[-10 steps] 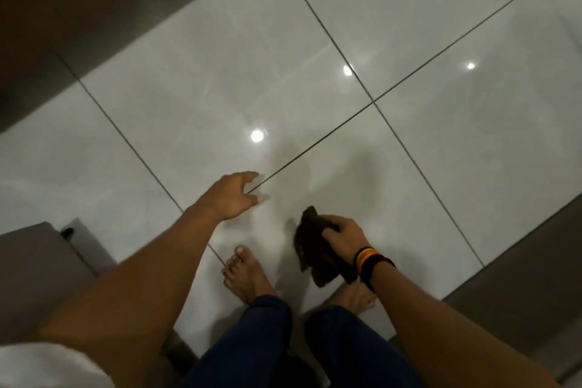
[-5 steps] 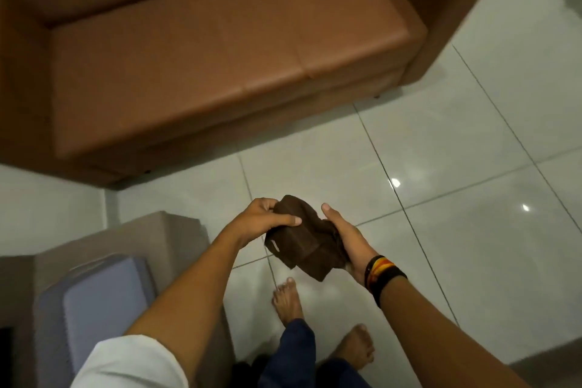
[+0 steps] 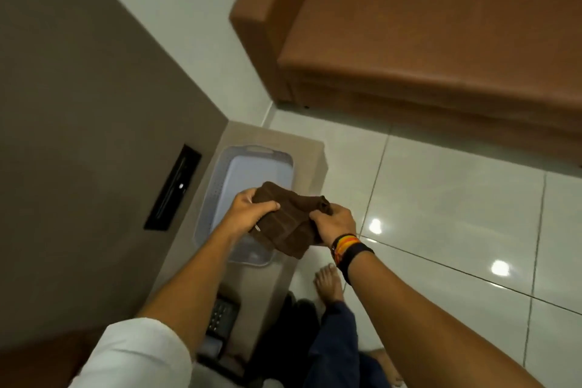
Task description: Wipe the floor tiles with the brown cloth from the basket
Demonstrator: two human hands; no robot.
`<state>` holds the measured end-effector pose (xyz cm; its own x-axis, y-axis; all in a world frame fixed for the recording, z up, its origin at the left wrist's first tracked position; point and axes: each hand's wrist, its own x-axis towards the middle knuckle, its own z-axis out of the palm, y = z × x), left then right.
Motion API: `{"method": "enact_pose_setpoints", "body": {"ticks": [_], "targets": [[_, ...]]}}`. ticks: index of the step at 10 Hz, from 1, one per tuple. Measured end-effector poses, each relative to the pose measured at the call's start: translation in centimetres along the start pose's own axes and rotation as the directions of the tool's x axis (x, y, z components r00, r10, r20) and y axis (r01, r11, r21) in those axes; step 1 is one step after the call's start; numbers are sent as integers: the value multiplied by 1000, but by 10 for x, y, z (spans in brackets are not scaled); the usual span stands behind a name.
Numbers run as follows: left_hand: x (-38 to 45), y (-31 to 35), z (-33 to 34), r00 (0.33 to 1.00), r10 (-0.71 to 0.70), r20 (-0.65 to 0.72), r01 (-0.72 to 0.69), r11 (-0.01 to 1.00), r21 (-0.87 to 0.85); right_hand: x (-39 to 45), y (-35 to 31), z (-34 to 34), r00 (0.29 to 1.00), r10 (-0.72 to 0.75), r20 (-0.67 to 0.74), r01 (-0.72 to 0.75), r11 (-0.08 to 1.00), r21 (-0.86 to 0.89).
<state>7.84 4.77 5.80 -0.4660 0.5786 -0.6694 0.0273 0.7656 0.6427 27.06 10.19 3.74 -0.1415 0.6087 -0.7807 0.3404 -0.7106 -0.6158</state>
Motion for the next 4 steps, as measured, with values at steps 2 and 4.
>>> {"method": "enact_pose_setpoints", "body": {"ticks": [2,4], "targets": [[36,-84,-66,971,-151,-187,132,985,-111,30,16,111,985,56,166,-49,998,-48],[52,-109,-68,948,-120,-295,144,988,60,44,17,138,967,86,241,-63,993,-104]]}}
